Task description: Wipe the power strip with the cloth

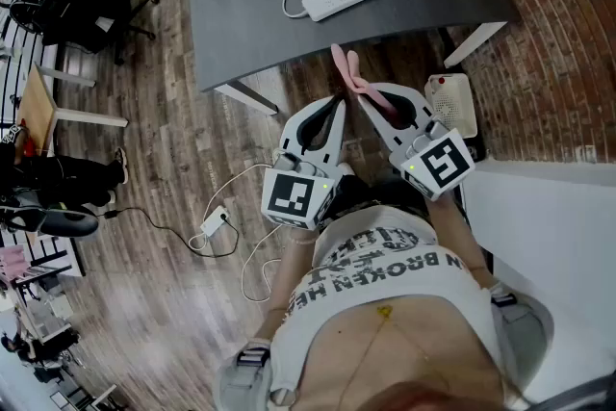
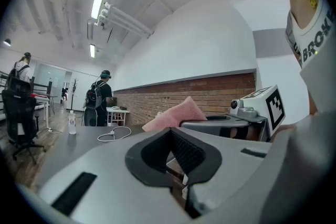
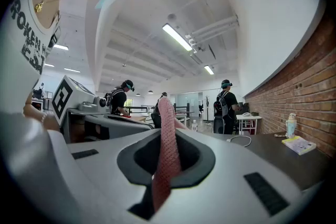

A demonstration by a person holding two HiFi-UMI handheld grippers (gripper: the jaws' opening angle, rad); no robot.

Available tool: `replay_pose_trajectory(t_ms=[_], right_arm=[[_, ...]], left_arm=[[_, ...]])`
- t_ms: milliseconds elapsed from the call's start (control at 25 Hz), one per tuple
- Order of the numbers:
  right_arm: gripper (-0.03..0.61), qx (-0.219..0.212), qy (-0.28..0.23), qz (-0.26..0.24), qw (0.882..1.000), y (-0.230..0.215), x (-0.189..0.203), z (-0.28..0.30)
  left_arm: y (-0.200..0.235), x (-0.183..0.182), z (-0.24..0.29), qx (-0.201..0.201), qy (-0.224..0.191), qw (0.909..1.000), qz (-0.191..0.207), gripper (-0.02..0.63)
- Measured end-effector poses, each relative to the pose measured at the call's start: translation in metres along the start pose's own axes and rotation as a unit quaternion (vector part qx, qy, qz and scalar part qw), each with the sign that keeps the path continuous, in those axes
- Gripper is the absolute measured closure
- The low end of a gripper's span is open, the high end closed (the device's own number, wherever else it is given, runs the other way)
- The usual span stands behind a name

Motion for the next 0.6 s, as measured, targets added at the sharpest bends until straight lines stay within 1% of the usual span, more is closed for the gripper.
replay_pose_trajectory(t_ms=[120, 240, 400, 600], right_arm=[[0.562, -0.01, -0.006, 0.007, 1.0, 0.004, -0.001, 0.0], [0.561, -0.017, -0.011, 0.024, 1.0, 0.008, -0.001, 0.0], [0.561, -0.009, -0.008, 0.027, 1.0, 0.011, 0.003, 0.0], [0.561, -0.006, 0.001, 0.024, 1.0, -0.003, 0.011, 0.005]], left_arm=[[0.0, 0.0, -0.002, 0.004, -0.002, 1.0, -0.002, 0.606], [0.0, 0.001, -0.004, 0.005, -0.003, 1.0, -0.002, 0.606], [0.004, 0.005, -0.003, 0.008, -0.001, 0.9999, -0.006, 0.606], [0.012, 0.011, 0.009, 0.01, 0.003, 0.9998, -0.015, 0.606]])
Point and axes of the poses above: the fingertips, and each gripper's own axes: z forward along the fingers, y to its left, x out of its underside, the point moved 6 cm from there along -z, backward along the fingers, and after that the axes turned 9 degrees about x, right-handed, at the moved point
